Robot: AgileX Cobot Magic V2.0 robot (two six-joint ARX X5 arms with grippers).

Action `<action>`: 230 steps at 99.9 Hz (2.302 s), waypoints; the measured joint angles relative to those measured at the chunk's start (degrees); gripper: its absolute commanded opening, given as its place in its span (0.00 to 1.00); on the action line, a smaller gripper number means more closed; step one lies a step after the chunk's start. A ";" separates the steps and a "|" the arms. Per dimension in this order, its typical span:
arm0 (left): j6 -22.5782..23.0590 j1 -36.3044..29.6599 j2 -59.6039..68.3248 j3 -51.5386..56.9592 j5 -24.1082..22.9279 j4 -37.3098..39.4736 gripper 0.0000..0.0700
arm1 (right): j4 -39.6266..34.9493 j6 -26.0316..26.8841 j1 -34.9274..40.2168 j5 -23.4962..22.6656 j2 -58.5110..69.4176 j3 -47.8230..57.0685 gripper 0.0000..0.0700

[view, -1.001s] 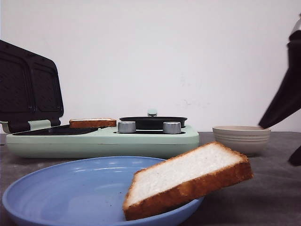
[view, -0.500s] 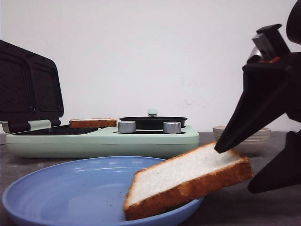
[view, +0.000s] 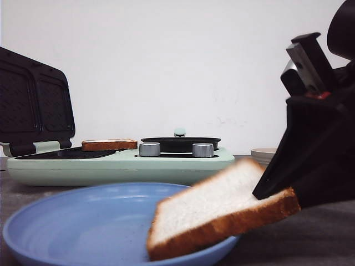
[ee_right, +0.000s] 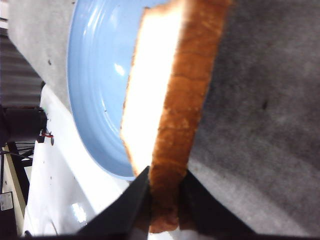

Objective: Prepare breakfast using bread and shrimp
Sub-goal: 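Carry the bread slice with the right gripper over the sandwich press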

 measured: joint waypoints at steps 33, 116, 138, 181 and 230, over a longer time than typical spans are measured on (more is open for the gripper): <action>-0.02 0.00 0.00 0.00 0.00 0.00 0.79 | 3.43 2.29 0.00 -4.09 -0.48 0.66 0.00; 0.63 0.00 0.00 0.00 -2.86 0.22 0.79 | 4.48 7.61 2.56 -3.93 13.18 37.20 0.00; 0.61 0.00 0.00 0.00 -2.86 0.22 0.79 | 4.66 7.61 6.21 0.00 24.26 46.88 0.00; 0.63 0.00 0.00 0.00 -2.84 0.24 0.79 | 7.58 12.02 10.58 6.56 41.16 56.87 0.00; 0.63 0.00 -0.02 0.00 -2.47 0.31 0.79 | 13.84 18.62 12.07 10.03 46.82 57.83 0.00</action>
